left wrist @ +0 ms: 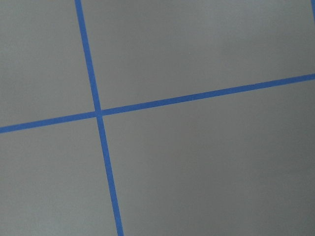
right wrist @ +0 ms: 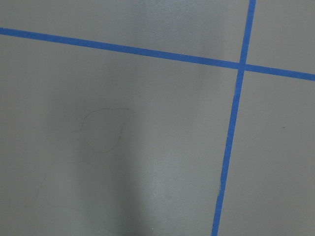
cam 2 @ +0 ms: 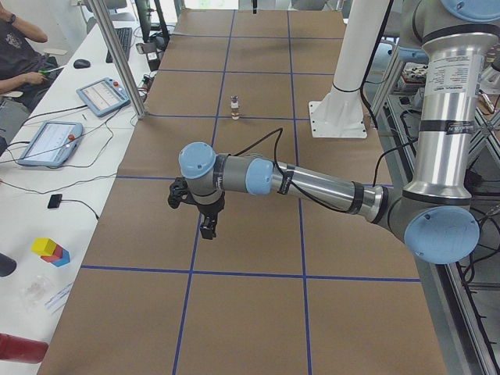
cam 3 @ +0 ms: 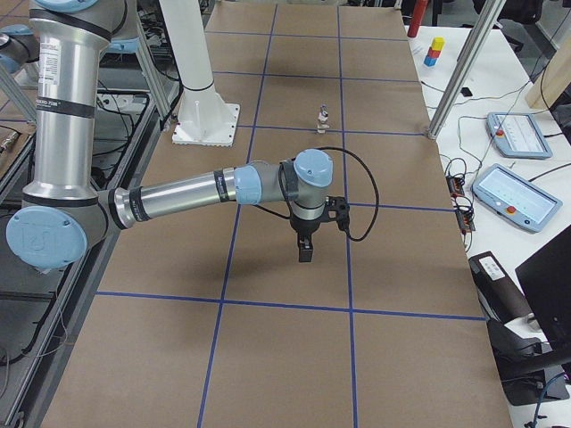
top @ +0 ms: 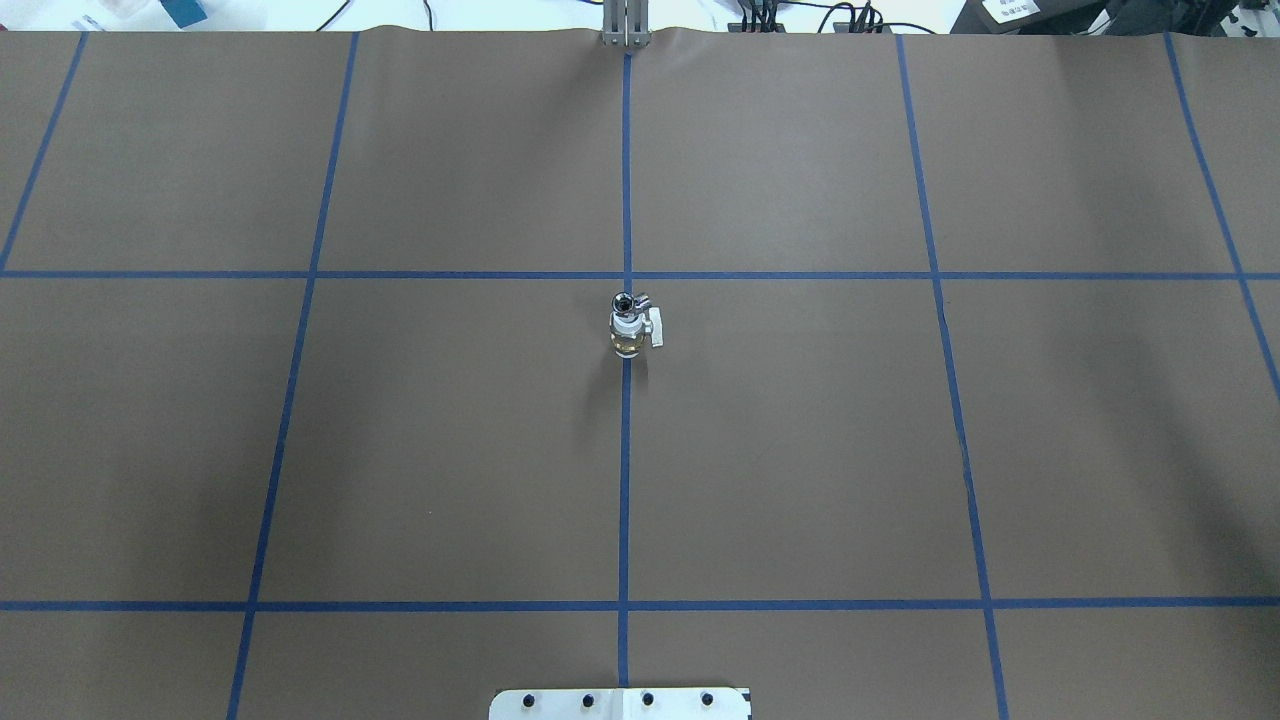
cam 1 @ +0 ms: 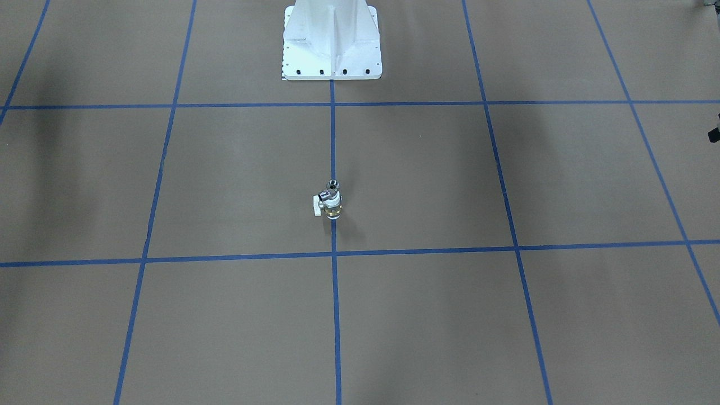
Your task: Assemble PPR valve and pipe with both arms
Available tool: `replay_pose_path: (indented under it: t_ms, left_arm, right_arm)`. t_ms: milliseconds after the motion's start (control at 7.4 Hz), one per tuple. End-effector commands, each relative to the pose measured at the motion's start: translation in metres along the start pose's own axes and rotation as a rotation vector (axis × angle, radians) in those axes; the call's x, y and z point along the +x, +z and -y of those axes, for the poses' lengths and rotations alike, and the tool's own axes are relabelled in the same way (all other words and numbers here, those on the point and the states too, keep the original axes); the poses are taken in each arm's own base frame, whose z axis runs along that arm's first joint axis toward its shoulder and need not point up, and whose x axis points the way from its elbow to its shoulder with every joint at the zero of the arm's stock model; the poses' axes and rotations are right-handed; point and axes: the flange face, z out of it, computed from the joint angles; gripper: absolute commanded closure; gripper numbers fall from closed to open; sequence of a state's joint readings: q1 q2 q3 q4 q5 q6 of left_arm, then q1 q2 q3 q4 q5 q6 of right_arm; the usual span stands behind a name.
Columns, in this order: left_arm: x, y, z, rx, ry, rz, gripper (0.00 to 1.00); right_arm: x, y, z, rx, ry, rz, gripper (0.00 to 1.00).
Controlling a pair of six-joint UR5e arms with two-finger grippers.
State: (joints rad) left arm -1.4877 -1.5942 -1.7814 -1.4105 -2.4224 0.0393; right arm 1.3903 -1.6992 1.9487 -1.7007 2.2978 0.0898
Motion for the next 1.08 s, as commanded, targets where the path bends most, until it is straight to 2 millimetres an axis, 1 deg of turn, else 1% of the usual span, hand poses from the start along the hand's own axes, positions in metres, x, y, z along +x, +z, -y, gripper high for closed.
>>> replay_pose_path:
  t_ms: [0, 405, 541, 946]
  left_arm:
    - [-0.0032, 0.0027, -0.0076, -0.002, -0.001, 0.002, 0.0]
    - [-0.0047, 0.0052, -0.01, 0.0, -0.002, 0.0, 0.0]
    - [-0.0054, 0.0057, -0.0087, 0.0, -0.008, 0.002, 0.0]
    - [-0.0007, 0.001, -0.0059, 0.009, 0.007, 0.008, 0.0]
  right_arm:
    - [-0.0002, -0.0042, 0.0021, 0.01, 0.001, 0.005, 0.0]
    - [0.0015, -0.0041, -0.0003, 0.01, 0.01, -0.009, 0.0]
    - [0.0045, -0.001, -0.0016, 0.004, 0.016, -0.011, 0.0]
    - [0.0016, -0.0026, 0.0008, 0.006, 0.01, 0.001, 0.0]
